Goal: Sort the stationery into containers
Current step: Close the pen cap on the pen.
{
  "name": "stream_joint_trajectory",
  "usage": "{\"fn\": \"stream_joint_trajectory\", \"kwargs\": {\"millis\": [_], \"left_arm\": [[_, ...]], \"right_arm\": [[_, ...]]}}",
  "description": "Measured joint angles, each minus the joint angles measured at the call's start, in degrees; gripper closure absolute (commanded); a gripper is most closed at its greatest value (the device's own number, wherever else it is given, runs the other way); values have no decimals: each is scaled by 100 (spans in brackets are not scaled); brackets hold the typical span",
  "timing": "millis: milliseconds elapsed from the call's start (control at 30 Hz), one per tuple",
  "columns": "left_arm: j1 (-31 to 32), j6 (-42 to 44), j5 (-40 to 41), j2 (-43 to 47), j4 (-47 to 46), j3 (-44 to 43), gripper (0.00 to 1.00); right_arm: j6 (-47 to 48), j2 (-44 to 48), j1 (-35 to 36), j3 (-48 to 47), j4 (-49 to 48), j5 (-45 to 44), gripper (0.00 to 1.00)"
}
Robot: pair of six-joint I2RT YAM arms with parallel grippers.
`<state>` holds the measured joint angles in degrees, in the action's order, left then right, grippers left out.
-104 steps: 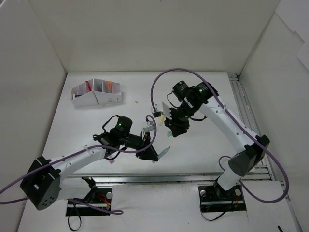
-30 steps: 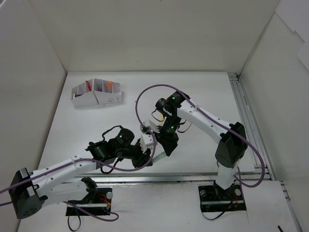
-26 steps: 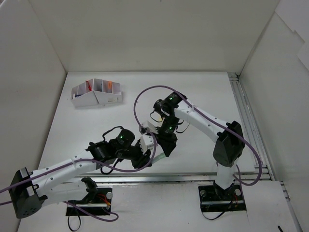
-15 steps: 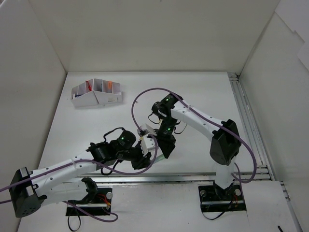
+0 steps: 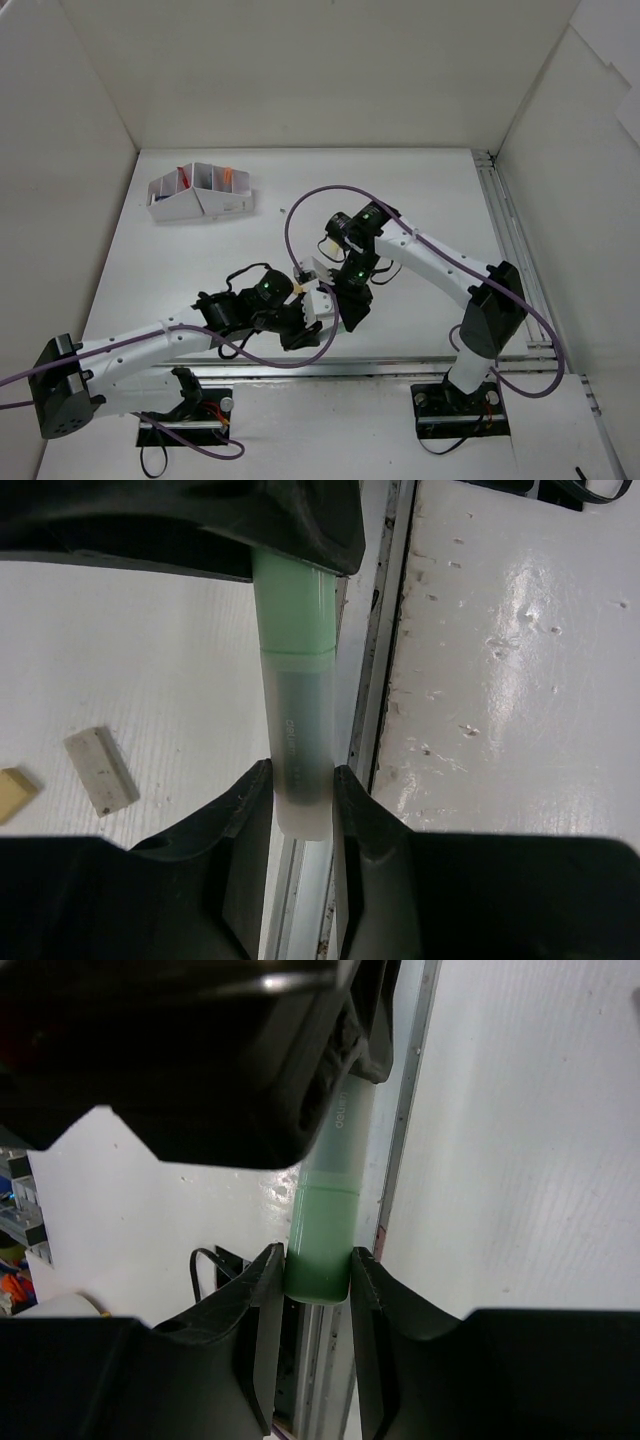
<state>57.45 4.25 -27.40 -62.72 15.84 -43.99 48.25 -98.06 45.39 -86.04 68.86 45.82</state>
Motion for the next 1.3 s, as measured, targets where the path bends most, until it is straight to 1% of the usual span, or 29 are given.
{"fn": "stream_joint_trajectory", "kwargs": {"millis": [133, 367, 500, 600, 667, 833, 900, 1000, 1033, 1067, 1100, 1167, 1200, 1267, 1300], "left_arm": [[-2, 151, -107, -146, -31, -48, 100], [-4, 267, -127, -153, 61, -107, 100], [-9, 330, -122, -192, 116, -168, 100], [-31, 404, -144, -424, 179, -352, 100], [-59, 417, -120, -586, 328, -466, 100], [-131, 522, 37, -835, 247, -468, 100], [-142, 402, 9, -850, -17, -511, 100], [-251, 439, 50, -708, -243, -640, 100], [-260, 450, 76, -640, -337, -678, 98], [-271, 463, 85, -575, -455, -737, 94], [-275, 474, 96, -516, -538, -815, 83], [-278, 592, 184, -446, -542, -964, 73], [-271, 697, 197, -420, -590, -992, 62], [-258, 960, 284, -319, -632, -992, 50], [-240, 1049, 341, -245, -632, -990, 36]], "right_arm": [[-219, 105, -4, 175, -162, -76, 100], [-457, 254, -4, 428, -409, -66, 100], [-660, 321, -4, 765, -702, -111, 100], [-907, 330, -4, 1067, -986, -201, 100], [-1134, 378, -31, 1353, -1392, -131, 100], [-2013, 776, -37, 2096, -2608, -190, 100], [-2194, 933, -44, 2238, -3008, -120, 100], [-2441, 1255, -138, 2253, -3432, 2, 100], [-2559, 1388, -157, 2260, -3552, 61, 100], [-2658, 1510, -181, 2262, -3665, 125, 100], [-2767, 1631, -199, 2262, -3794, 205, 100], [-2997, 1860, -225, 2264, -3921, 186, 100], [-3150, 1956, -243, 2282, -3932, 203, 100], [-3497, 2109, -291, 2341, -3974, 262, 100], [-3657, 2192, -310, 2382, -4009, 280, 100]]}}
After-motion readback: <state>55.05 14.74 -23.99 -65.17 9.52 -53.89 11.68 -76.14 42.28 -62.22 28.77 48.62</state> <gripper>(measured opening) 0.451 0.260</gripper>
